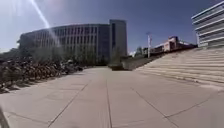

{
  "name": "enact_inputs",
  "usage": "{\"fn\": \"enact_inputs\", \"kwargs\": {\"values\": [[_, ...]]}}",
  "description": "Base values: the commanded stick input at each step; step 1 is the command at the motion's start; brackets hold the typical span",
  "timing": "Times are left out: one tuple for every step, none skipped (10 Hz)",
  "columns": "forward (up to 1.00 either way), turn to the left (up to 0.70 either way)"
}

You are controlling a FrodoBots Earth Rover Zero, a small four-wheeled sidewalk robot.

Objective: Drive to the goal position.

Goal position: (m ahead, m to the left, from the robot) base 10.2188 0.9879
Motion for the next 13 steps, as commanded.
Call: {"fn": "enact_inputs", "kwargs": {"values": [[0.7, -0.01], [0.7, -0.01], [0.7, -0.01], [0.7, -0.01], [0.7, -0.01], [0.7, -0.01], [0.7, -0.01], [0.7, 0.02], [0.7, 0.13], [0.7, 0.13], [0.7, 0.13], [0.7, 0.11], [0.7, -0.01]]}}
